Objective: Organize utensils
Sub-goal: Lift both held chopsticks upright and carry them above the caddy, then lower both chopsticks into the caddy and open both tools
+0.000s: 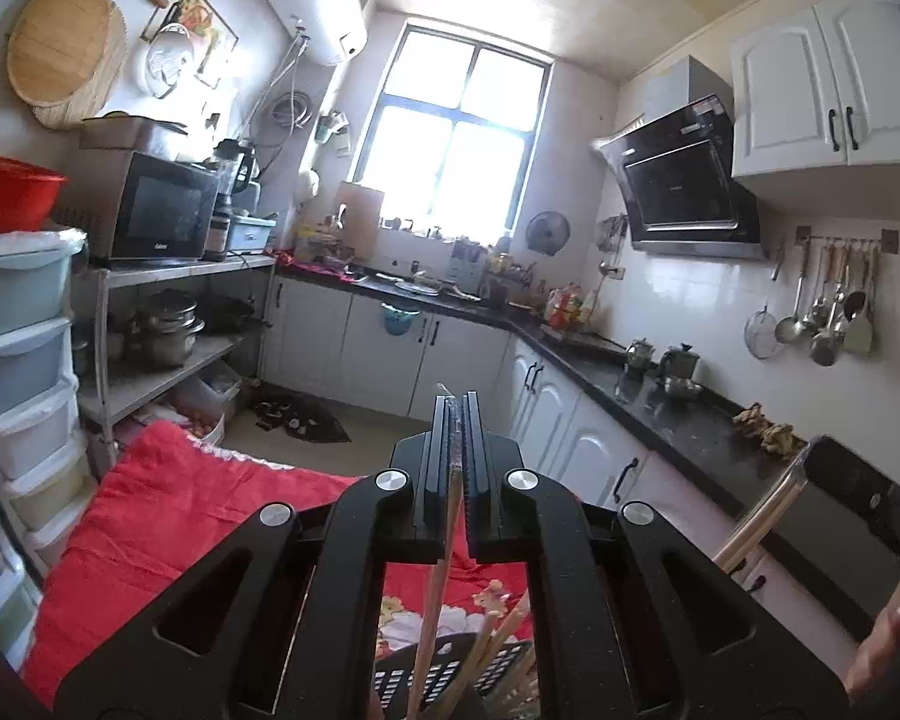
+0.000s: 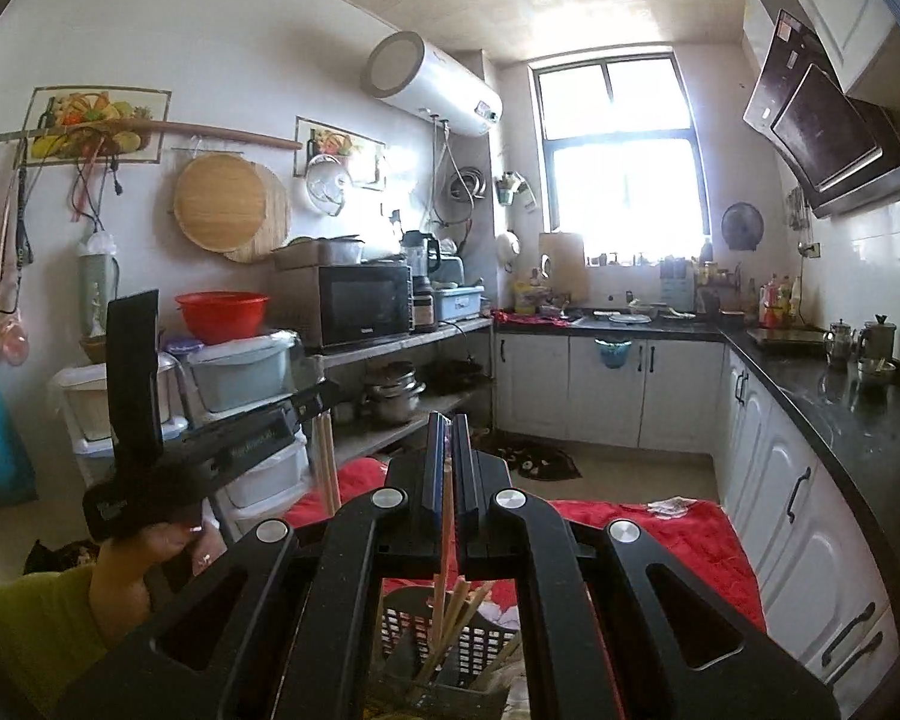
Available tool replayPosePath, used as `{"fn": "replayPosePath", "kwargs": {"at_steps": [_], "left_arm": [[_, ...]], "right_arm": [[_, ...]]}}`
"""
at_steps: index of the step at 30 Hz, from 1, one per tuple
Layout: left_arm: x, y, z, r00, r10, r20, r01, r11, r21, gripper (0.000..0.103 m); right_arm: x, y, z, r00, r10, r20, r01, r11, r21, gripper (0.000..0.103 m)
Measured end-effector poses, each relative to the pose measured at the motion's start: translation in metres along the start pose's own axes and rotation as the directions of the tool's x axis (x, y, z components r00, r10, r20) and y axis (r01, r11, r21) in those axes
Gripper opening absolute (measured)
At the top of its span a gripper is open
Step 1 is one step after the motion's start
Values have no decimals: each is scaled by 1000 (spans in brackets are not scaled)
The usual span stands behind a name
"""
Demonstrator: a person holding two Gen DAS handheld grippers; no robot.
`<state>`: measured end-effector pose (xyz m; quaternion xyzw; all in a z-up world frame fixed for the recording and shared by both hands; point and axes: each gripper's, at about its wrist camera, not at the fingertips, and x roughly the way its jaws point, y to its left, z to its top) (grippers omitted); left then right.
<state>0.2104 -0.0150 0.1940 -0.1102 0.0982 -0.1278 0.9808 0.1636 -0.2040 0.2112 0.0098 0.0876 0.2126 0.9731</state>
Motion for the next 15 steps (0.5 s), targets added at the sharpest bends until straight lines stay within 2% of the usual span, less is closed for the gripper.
{"fn": "replayPosePath", "kwargs": {"at_steps": [5, 15], "left_arm": [[10, 1, -17, 1000, 13, 3, -13, 1000, 12, 2], [34, 7, -50, 997, 12, -72, -11, 1000, 14, 2]], "right_arm": [[17, -9, -11, 999, -19, -34, 20, 1000, 17, 3], [55, -20, -50, 991, -21, -132, 30, 998, 60, 3]]}}
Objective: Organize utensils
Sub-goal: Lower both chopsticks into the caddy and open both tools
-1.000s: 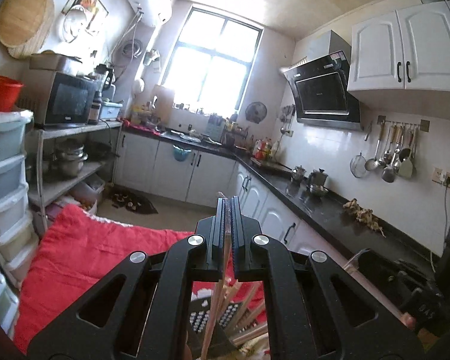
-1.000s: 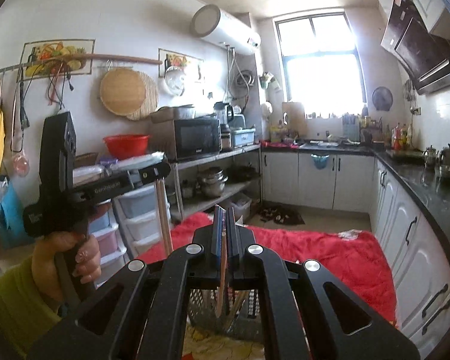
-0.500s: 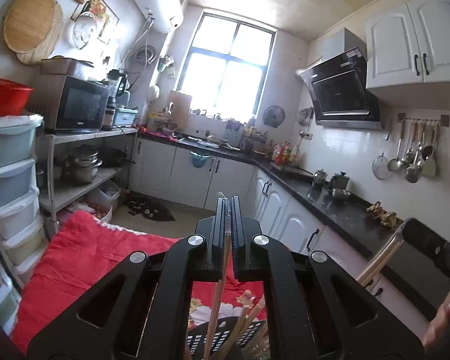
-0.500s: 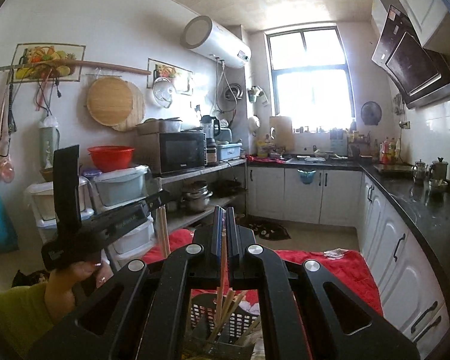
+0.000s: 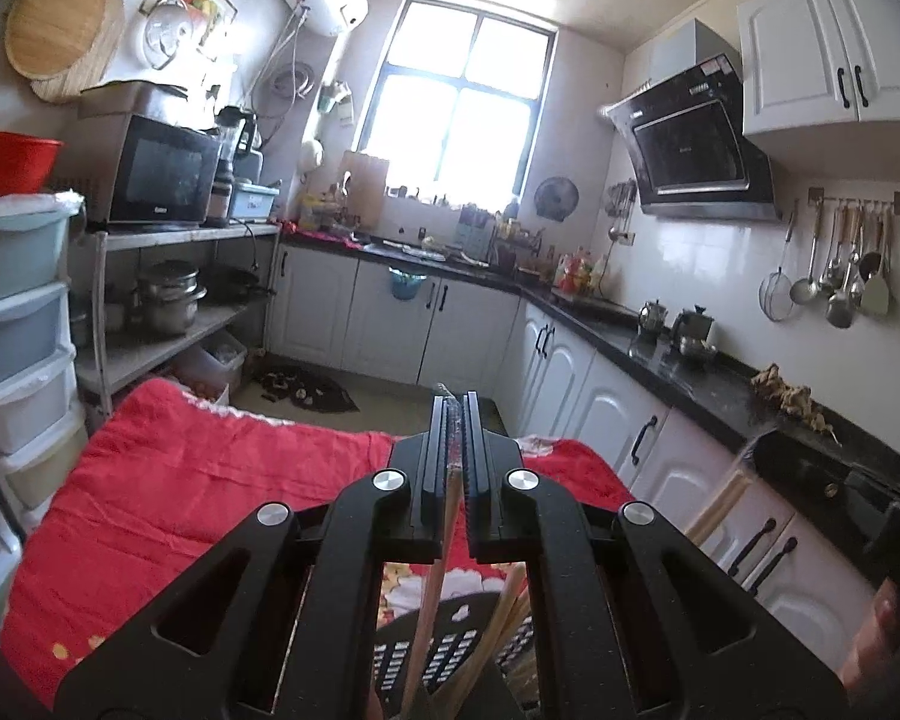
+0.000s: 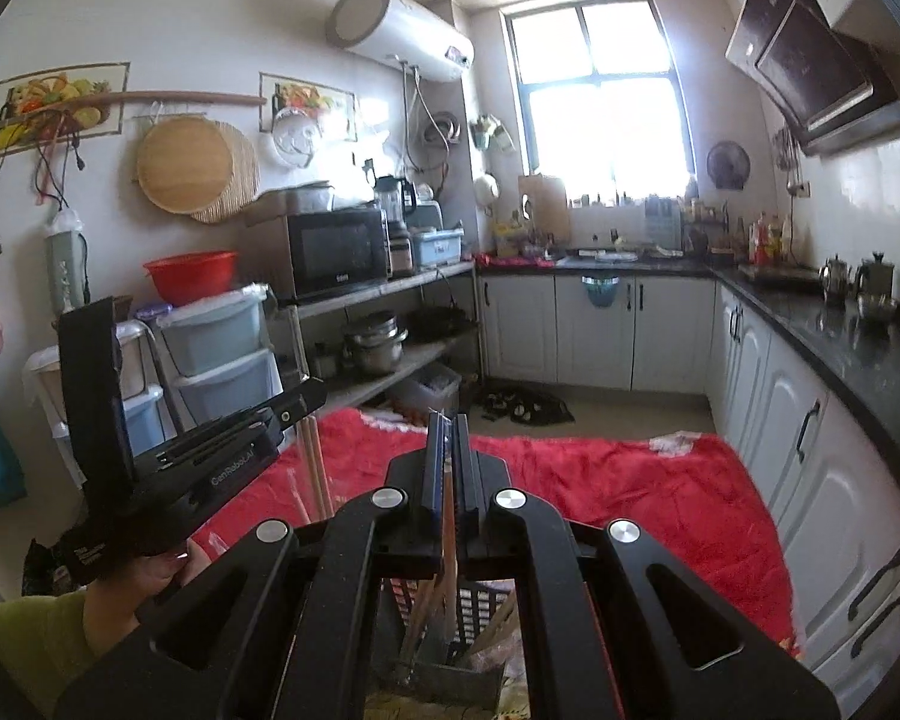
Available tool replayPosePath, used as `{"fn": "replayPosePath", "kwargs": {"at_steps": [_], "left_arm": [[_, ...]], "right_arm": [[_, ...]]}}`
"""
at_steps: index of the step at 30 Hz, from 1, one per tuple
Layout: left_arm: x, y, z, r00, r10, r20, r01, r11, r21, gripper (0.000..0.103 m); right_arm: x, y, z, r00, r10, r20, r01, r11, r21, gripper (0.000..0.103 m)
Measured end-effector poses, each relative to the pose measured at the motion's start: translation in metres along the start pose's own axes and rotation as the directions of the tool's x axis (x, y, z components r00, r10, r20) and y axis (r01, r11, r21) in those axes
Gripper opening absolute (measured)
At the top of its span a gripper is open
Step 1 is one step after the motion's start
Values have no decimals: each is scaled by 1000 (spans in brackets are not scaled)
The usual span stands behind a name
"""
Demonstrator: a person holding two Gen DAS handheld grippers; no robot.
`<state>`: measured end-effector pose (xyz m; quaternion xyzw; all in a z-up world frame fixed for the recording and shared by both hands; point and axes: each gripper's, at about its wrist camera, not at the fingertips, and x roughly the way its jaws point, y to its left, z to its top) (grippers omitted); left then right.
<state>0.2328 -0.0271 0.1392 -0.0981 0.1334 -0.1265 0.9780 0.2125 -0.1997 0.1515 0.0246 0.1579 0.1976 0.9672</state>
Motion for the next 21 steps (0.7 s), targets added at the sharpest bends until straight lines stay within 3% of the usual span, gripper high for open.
{"fn": "replayPosePath", "kwargs": {"at_steps": [7, 11, 14, 21], "left_arm": [[9, 3, -15, 998, -16, -67, 16, 1000, 6, 3], [5, 2, -19, 996, -26, -87, 27, 1000, 14, 27], [-2, 2, -20, 995, -34, -92, 36, 999, 15, 34], [-36, 6, -8, 995, -65, -80, 62, 998, -31, 68]], "right_arm": [[20, -3, -22, 998, -3, -68, 5, 1000, 31, 3], [23, -4, -30, 996, -5, -93, 10, 999, 44, 7], [18, -7, -33, 997, -9, -82, 14, 998, 62, 31], [-5, -10, -32, 999, -21, -49, 24, 997, 68, 39]]}}
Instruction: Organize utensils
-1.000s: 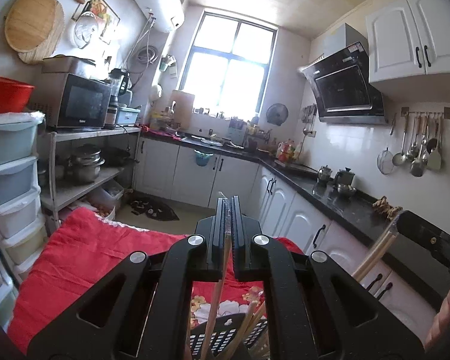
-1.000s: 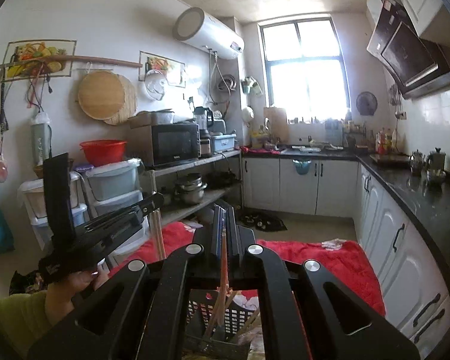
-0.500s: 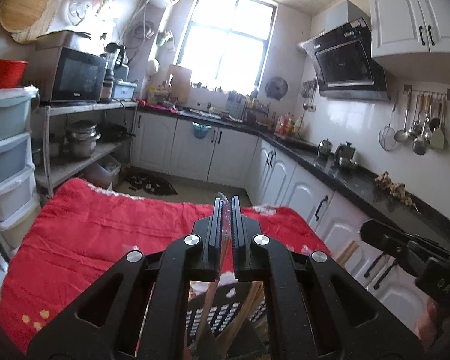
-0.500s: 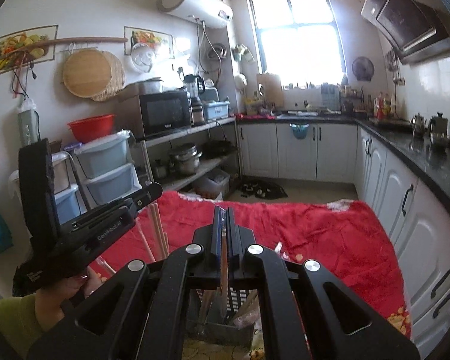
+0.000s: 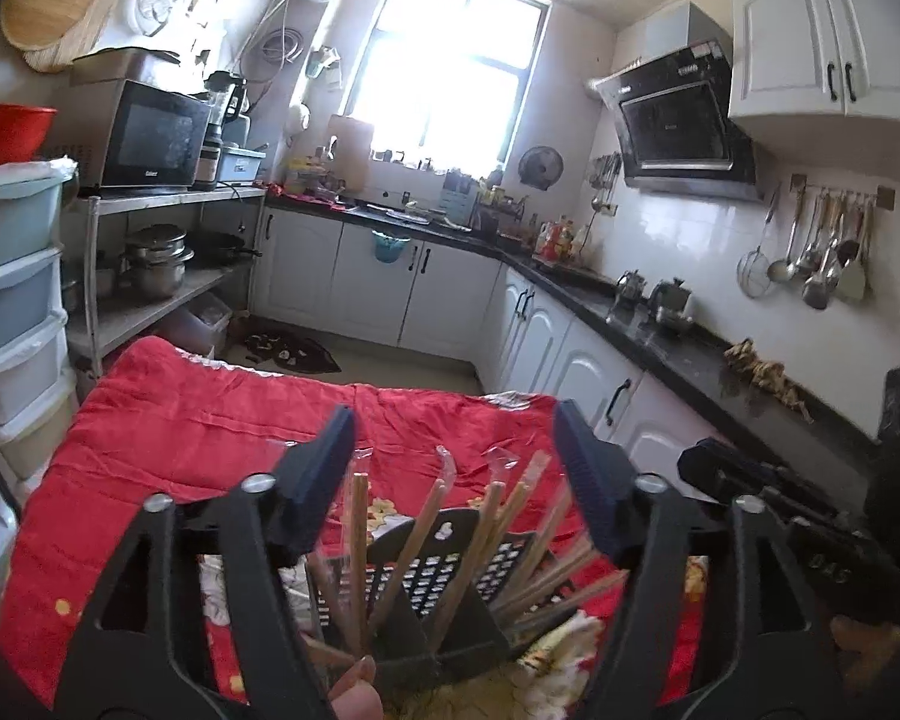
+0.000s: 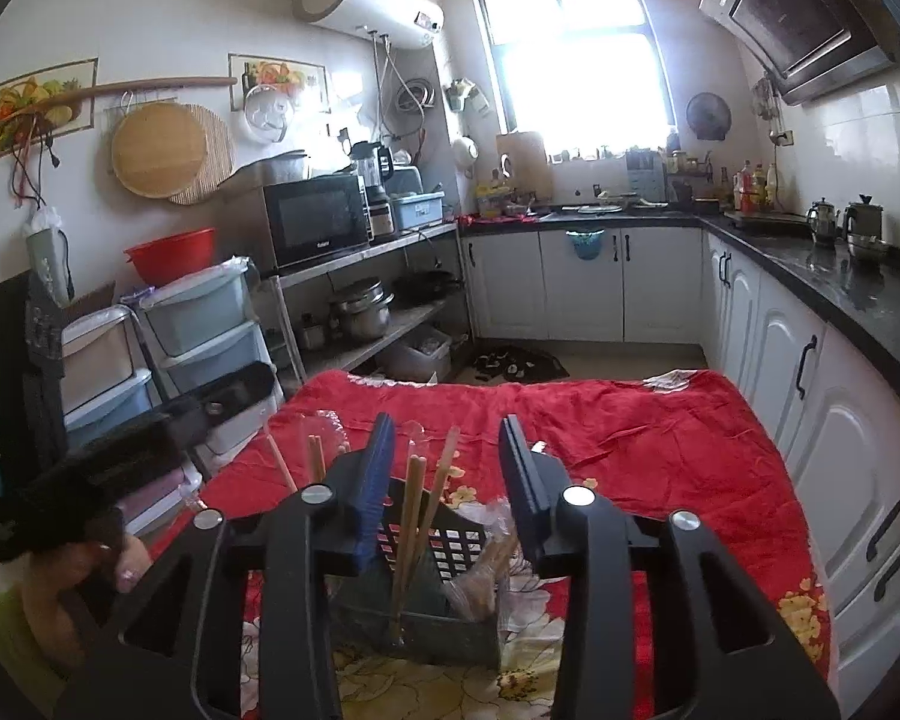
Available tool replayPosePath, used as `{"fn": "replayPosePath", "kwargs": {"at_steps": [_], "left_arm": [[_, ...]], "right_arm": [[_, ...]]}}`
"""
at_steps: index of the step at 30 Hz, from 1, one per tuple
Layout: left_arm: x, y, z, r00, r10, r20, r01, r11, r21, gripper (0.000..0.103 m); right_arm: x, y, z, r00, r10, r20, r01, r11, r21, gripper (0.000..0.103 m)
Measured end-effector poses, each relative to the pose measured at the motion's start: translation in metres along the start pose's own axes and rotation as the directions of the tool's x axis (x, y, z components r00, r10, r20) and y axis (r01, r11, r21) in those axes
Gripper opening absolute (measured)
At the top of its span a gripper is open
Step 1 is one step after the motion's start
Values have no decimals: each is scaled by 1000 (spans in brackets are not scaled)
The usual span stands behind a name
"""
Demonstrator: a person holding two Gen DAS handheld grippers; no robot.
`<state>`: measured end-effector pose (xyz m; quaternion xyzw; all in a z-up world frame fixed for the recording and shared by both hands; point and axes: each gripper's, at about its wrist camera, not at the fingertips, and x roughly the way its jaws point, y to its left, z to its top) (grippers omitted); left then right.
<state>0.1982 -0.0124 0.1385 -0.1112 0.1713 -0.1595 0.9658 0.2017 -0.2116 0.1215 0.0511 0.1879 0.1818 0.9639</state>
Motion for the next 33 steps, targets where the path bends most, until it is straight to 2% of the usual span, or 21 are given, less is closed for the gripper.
{"fn": "replayPosePath", "kwargs": {"at_steps": [1, 3, 5, 10, 12, 21, 26, 33], "left_arm": [[-5, 0, 1, 1000, -9, 3, 9, 1000, -2, 72], [-17, -1, 3, 1000, -24, 3, 24, 1000, -6, 88], [-26, -1, 3, 999, -37, -2, 37, 999, -14, 92], [-48, -1, -4, 999, -46, -11, 46, 999, -15, 92], [-56, -1, -11, 999, -36, -18, 36, 999, -18, 92], [-75, 10, -43, 997, 18, -73, -21, 999, -44, 92], [-80, 17, -68, 993, 41, -114, -46, 998, -46, 93], [-81, 26, -101, 985, 72, -155, -80, 996, -46, 93]], "right_arm": [[-5, 0, -1, 1000, 1, 6, -1, 1000, 0, 41], [-14, 0, -2, 1000, -3, 16, 3, 1000, -2, 46], [-22, 2, -4, 1000, -2, 26, 2, 1000, -8, 49], [-44, 9, -13, 999, -7, 49, 9, 999, -35, 58], [-52, 11, -16, 998, -12, 59, 14, 999, -39, 66], [-70, 17, -42, 997, -32, 64, 35, 998, -44, 84], [-70, 23, -62, 999, -29, 28, 31, 999, -42, 88], [-61, 28, -94, 998, -36, -44, 33, 998, -54, 90]]}}
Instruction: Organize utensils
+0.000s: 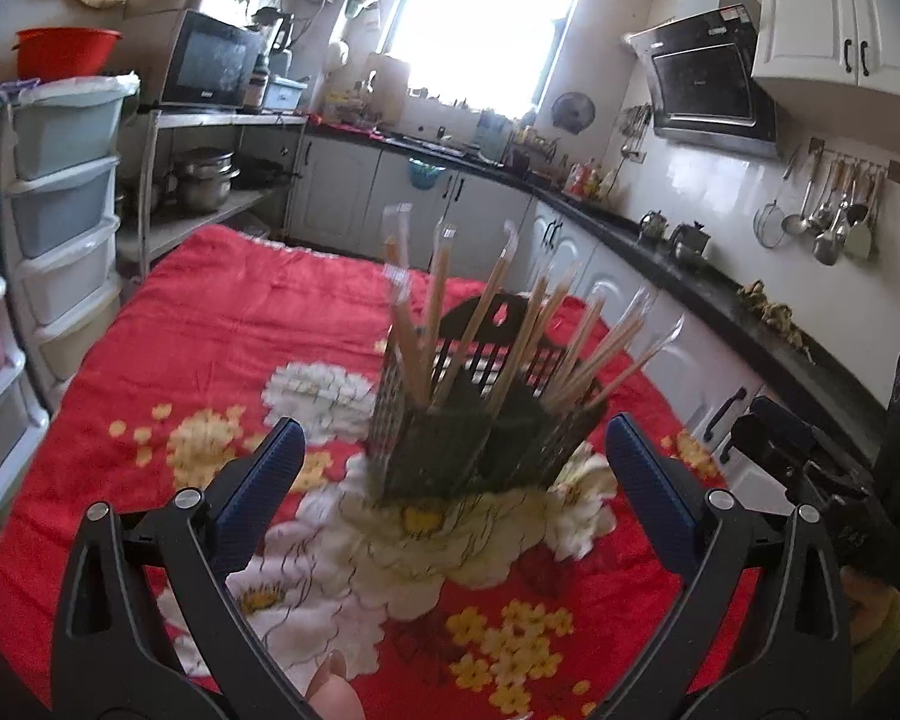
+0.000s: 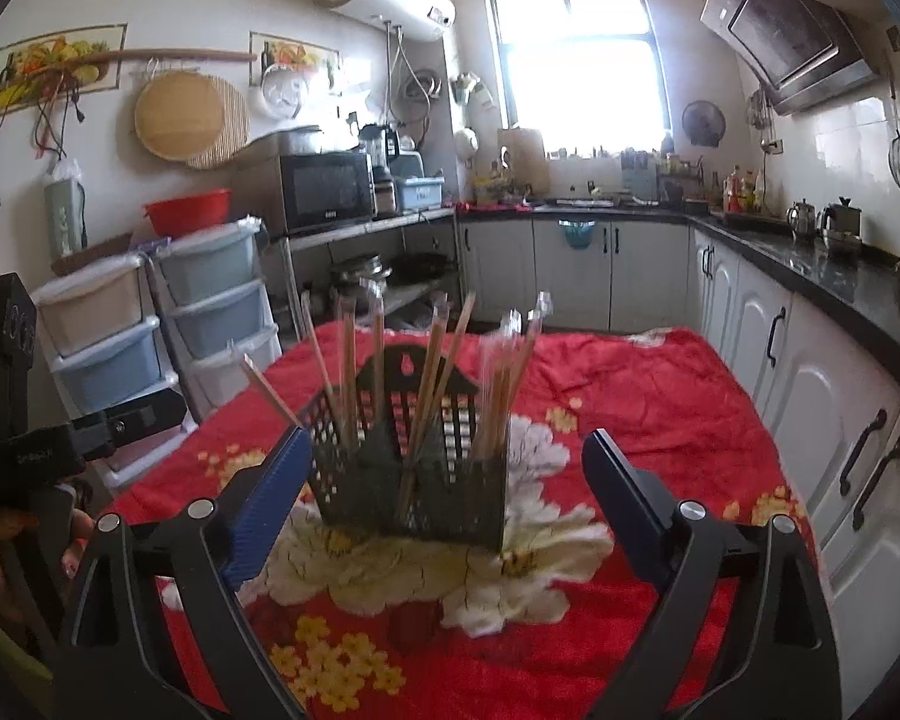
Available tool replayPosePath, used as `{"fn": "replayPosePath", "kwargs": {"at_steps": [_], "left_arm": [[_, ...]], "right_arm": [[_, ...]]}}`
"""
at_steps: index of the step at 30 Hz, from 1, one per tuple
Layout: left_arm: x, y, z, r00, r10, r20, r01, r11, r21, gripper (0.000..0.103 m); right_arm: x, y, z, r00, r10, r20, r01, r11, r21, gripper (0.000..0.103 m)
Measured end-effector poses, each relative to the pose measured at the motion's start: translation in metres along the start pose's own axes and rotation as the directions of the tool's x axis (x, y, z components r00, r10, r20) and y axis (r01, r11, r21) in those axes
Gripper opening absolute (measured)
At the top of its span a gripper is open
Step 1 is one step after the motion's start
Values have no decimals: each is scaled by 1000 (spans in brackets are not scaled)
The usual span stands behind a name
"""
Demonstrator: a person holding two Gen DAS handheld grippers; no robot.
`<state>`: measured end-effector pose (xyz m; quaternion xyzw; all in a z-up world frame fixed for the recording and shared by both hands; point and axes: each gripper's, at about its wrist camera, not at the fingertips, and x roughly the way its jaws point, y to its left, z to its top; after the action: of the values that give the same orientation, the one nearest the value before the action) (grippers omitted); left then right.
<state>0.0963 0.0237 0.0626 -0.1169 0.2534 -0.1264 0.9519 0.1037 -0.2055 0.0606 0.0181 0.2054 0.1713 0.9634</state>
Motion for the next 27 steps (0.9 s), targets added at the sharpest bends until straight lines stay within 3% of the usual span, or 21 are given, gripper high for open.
{"fn": "replayPosePath", "kwargs": {"at_steps": [3, 10, 14, 21, 27], "left_arm": [[1, 3, -15, 1000, 21, -2, -21, 1000, 1, 93], [10, 8, -45, 996, 78, -44, -77, 997, 29, 93], [8, 11, -58, 995, 94, -20, -93, 995, 30, 93], [0, 10, -72, 986, 150, 65, -154, 987, 49, 93], [-8, 5, -77, 980, 129, 149, -140, 988, 64, 93]], "right_arm": [[1, 1, -13, 1000, -3, -15, 3, 1000, 7, 94], [7, 4, -47, 998, -18, -68, 19, 1000, 15, 95], [9, 3, -64, 996, -43, -79, 43, 999, 1, 95], [1, 3, -81, 997, -74, 9, 74, 997, -6, 96], [-13, 6, -83, 987, -88, 136, 89, 996, 0, 97]]}}
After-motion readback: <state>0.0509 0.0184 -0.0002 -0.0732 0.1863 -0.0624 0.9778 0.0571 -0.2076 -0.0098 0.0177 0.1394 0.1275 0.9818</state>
